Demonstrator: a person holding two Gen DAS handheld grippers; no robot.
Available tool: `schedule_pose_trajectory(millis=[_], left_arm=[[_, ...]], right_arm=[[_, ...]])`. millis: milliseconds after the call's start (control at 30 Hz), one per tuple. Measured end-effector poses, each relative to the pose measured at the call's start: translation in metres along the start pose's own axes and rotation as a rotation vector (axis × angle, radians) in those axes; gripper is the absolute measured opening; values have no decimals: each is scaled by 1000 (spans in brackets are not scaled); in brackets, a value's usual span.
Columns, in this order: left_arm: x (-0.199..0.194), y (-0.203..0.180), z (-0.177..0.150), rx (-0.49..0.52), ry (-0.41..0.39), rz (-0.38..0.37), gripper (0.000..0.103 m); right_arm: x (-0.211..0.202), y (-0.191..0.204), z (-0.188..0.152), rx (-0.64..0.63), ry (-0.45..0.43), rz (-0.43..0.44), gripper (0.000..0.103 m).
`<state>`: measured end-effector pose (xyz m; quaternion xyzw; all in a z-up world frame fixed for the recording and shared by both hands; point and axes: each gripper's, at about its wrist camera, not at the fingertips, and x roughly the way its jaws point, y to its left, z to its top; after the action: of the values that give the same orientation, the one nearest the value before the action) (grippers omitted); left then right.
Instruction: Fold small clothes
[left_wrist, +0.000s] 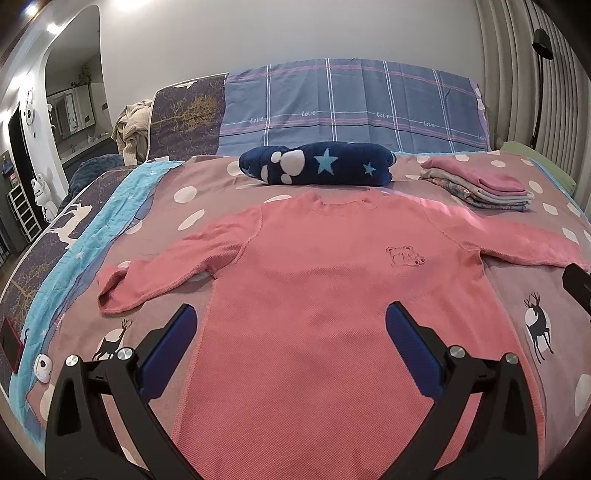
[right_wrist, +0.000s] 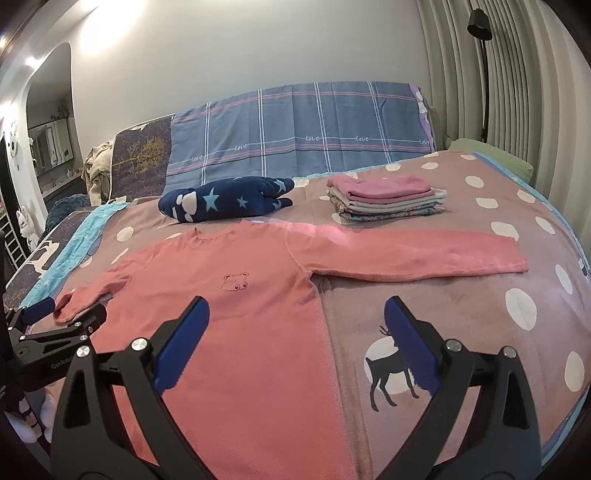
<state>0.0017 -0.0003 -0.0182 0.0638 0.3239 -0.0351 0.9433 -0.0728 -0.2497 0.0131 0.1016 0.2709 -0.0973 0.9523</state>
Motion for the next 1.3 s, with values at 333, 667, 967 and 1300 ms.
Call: schedule_pose_trajectory(millis=[333,667,967,1300], left_arm=[[3,1,-2,-5,13,2,102],[7,6,-1,-15,25,1,102],[9,7,-2,-15,30,1,102],[11,8,-4,-19,35,-2,102]], right_arm=[[2,5,0,-12,1,23,97],[1,9,3,-28,-5,29,99],[4,10,2,-33,5,29,99],[8,8,0,-30,14,21,99]])
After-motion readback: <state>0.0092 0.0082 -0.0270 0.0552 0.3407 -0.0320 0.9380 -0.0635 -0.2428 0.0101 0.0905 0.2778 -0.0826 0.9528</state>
